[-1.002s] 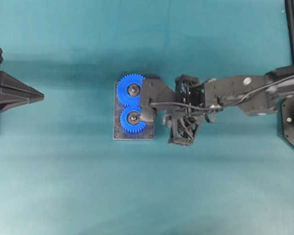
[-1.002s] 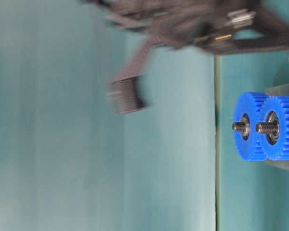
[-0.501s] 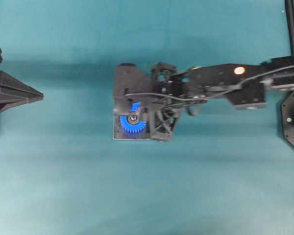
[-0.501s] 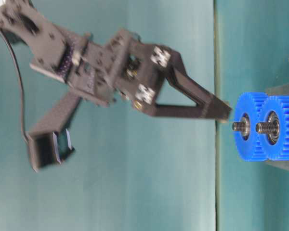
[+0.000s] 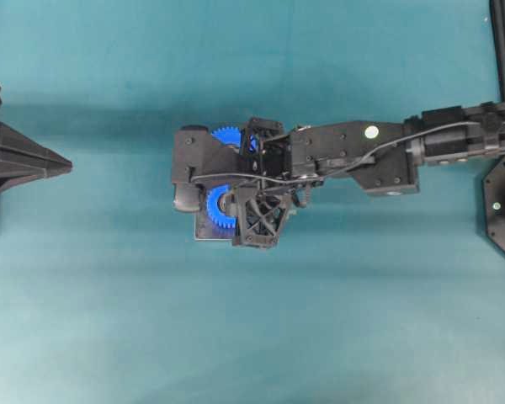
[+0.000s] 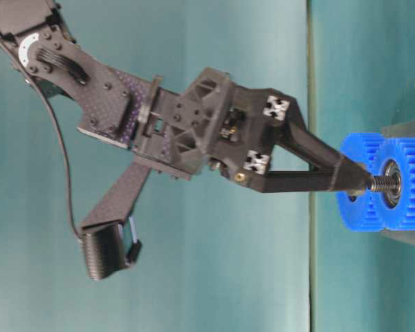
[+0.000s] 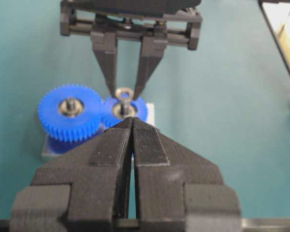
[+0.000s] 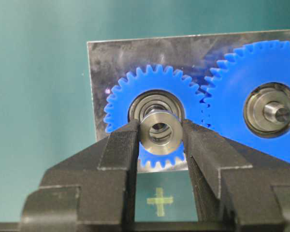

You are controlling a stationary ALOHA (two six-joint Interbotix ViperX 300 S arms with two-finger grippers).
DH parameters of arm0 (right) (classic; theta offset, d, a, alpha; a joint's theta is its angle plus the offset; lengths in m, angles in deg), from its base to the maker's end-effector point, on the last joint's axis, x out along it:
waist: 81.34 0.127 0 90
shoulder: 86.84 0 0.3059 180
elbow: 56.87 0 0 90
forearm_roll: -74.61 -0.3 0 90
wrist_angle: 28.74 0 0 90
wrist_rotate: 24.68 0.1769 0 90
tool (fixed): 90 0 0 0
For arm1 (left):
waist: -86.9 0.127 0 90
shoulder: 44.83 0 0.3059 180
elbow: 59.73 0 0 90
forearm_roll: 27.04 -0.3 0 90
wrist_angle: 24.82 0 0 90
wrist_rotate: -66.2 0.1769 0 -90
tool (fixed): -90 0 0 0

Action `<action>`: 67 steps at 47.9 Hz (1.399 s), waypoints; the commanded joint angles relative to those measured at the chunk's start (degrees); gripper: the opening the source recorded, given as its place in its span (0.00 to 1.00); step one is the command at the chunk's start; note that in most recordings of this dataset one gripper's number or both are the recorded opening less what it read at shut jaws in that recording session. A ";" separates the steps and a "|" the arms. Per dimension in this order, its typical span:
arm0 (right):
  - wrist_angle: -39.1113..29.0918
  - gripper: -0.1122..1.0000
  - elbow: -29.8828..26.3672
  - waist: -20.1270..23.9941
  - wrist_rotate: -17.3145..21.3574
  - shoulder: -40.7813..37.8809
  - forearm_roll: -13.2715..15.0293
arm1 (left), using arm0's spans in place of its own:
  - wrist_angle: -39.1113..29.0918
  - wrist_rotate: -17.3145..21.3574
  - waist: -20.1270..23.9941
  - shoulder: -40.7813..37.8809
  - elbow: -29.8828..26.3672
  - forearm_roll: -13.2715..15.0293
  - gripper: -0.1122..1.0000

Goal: Insert the washer onto the shaft.
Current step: 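Carry the washer left over the lower blue gear's shaft, then lower the washer onto the lower shaft and open the right gripper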

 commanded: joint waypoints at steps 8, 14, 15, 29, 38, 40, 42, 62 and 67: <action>0.18 0.39 -1.32 0.18 -0.53 0.62 0.09 | 0.18 0.00 0.00 -0.18 -1.76 -0.18 0.11; 0.35 0.39 -1.32 0.18 -0.53 0.35 0.09 | 0.18 0.00 0.00 -0.18 -1.76 -0.18 0.11; 0.53 0.39 -1.32 0.18 -0.62 0.44 0.09 | 0.18 0.00 0.00 -0.18 -1.76 -0.18 0.11; 0.26 0.39 -1.41 0.26 -0.70 0.35 0.09 | 0.09 0.00 0.00 -0.18 -1.67 -0.18 0.11; 0.26 0.39 -1.67 0.26 -0.79 0.35 0.18 | 0.18 0.00 0.00 -0.18 -1.67 -0.18 0.11; 0.18 0.39 -1.76 0.26 -0.88 0.35 0.09 | 0.18 0.00 0.00 -0.18 -1.67 -0.18 0.11; 0.09 0.39 -1.76 0.26 -0.88 0.35 0.09 | 0.18 0.00 -0.09 -0.09 -1.76 -0.18 0.11; 0.09 0.39 -2.20 0.79 -1.67 -0.35 0.09 | 0.18 0.00 0.00 -0.18 -1.67 -0.18 0.11; -0.26 0.39 -2.20 0.79 -1.58 -0.79 0.09 | 0.18 0.00 -0.09 -0.09 -1.67 -0.18 0.11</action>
